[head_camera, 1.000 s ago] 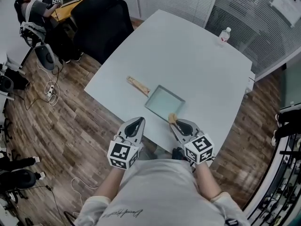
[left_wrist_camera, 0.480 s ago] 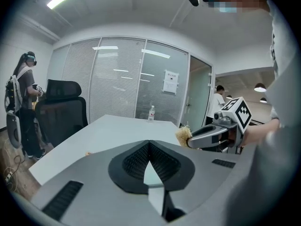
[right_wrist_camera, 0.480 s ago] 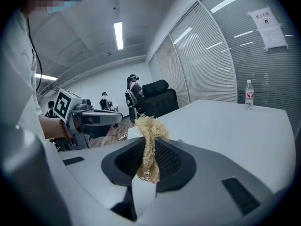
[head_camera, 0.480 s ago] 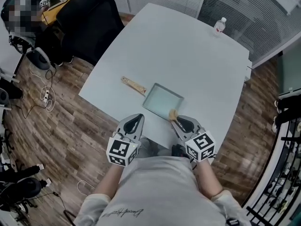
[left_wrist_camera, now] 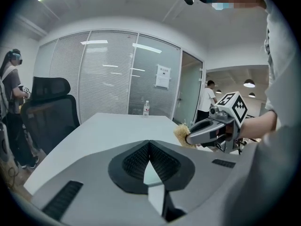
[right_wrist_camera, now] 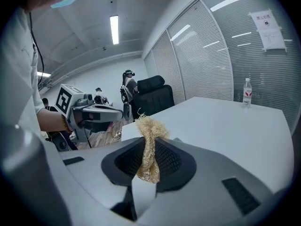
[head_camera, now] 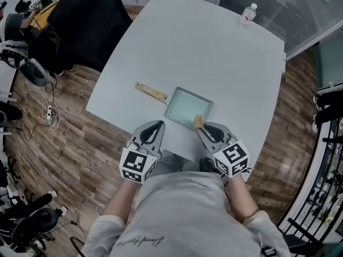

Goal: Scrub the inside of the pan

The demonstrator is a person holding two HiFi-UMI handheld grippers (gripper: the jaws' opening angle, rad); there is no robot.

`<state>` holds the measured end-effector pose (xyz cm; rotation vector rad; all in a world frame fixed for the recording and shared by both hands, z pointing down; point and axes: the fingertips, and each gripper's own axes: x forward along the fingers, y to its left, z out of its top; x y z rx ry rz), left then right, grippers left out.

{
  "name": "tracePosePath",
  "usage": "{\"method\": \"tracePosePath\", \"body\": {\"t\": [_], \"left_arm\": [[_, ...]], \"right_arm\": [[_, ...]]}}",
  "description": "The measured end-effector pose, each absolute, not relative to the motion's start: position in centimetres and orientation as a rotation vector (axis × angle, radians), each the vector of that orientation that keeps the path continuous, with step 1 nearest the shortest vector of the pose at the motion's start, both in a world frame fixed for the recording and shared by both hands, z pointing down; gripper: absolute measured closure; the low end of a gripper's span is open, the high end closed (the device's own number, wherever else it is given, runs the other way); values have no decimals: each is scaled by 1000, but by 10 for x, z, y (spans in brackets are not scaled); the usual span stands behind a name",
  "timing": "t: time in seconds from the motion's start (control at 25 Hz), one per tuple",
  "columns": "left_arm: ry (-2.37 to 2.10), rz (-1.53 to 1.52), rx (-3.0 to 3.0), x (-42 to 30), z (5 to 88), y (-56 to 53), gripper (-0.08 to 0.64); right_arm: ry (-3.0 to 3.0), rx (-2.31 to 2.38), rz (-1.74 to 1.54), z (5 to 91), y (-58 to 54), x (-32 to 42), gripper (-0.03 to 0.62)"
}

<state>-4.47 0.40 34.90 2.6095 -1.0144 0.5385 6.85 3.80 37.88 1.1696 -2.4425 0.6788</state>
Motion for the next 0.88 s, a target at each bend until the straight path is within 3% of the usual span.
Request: {"method": "tracePosePath", "body": {"t": [0.28,0.56,0.88], "left_arm": [[-892,593,2611,-53,376,-22,548],[-619,939,2762,-52,422,-51,546],[-276,1296,2803,-53,468,-78,463]], "right_arm": [[-2398,1178,689,391,27,67,515],[-2359,1176,720,410,16,68,515],[-2318,1137,762,429,27,62,514]]}}
